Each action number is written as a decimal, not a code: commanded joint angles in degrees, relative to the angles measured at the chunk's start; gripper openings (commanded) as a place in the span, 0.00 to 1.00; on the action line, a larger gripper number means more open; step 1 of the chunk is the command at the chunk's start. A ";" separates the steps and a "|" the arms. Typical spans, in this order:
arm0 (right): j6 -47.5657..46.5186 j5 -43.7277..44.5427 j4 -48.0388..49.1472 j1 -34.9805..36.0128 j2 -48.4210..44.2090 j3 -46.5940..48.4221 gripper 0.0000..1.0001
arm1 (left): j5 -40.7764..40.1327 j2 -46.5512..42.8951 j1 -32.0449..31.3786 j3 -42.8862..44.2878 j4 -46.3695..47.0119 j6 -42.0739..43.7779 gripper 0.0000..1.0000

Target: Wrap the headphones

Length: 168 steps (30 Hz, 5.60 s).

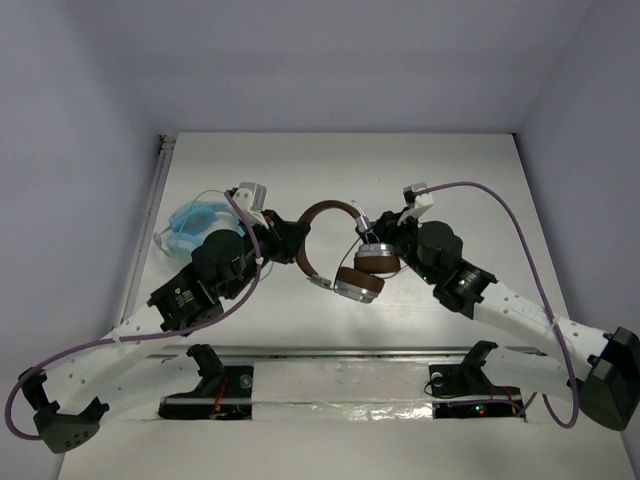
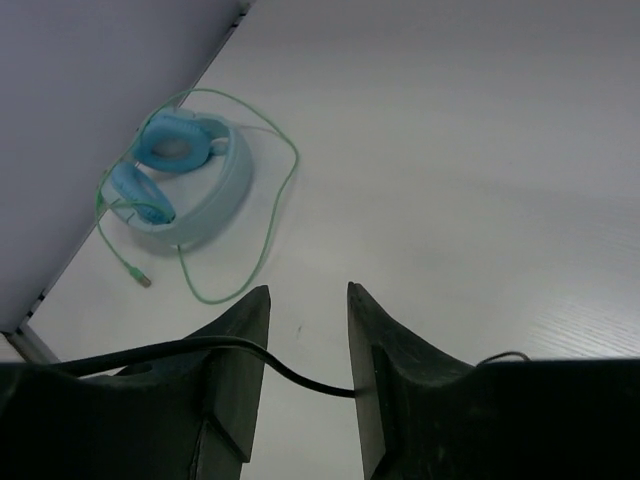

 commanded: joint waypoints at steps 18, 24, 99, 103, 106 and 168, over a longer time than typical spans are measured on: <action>6.95 -14.72 32.16 -5.20 13.78 -10.83 0.71 | -0.82 6.92 1.29 14.95 19.10 -1.30 0.00; 6.24 -13.92 34.79 -5.20 17.91 -9.06 0.70 | 0.59 8.59 1.29 18.20 19.19 -0.86 0.00; 19.52 35.12 -51.68 52.12 17.84 32.07 0.00 | -40.02 20.81 2.00 -14.48 26.93 -0.50 0.00; 18.63 36.08 -58.17 50.26 16.25 33.99 0.00 | -41.33 18.09 1.99 -17.56 24.21 -2.44 0.00; 19.34 39.07 -64.42 49.65 15.63 36.62 0.00 | -41.77 17.12 1.99 -17.92 22.72 -1.30 0.00; -5.44 37.05 -41.68 35.15 16.78 44.64 0.00 | -10.76 7.90 -0.91 -19.23 20.25 -0.06 0.00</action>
